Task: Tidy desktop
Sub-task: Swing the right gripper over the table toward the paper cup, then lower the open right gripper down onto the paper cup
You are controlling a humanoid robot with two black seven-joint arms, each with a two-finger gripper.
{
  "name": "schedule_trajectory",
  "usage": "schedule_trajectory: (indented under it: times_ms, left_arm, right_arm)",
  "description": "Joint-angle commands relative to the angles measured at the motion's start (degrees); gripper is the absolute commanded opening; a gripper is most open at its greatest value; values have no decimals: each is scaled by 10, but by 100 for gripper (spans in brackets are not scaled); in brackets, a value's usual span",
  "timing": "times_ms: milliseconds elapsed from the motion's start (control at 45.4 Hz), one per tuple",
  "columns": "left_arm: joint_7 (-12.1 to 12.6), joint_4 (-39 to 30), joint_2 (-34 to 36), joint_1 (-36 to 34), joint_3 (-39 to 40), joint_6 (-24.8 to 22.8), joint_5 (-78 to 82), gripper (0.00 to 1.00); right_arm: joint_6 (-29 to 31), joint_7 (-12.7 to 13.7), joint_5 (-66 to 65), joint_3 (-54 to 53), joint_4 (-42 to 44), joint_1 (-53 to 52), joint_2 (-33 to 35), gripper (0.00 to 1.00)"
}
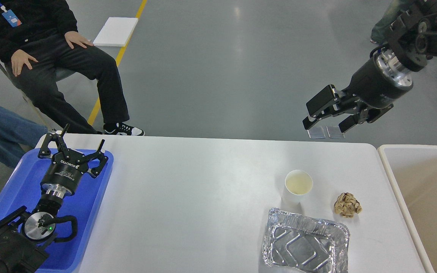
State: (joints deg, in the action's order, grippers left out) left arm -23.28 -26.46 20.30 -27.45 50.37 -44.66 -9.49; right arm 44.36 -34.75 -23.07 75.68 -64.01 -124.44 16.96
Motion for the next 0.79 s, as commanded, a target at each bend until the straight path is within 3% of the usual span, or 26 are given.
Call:
schedule_trajectory:
  times_ms: [0, 242, 573, 771]
  left_arm:
    - [0, 0, 0, -1, 0, 0, 0, 99]
    - [0, 0, 0, 0, 0, 0, 0, 99]
    - [0, 0, 0, 0, 0, 0, 0, 99]
    - [0, 0, 0, 0, 0, 0, 0, 99]
  right_arm:
    - [-34, 20, 3, -24, -17, 37, 1, 99]
    - [-86, 122, 8, -34, -6, 97, -4, 99]
    - [-120, 173, 69, -45, 19, 186, -33, 99]
    - [-158, 174, 113, -47, 39, 229, -47, 99]
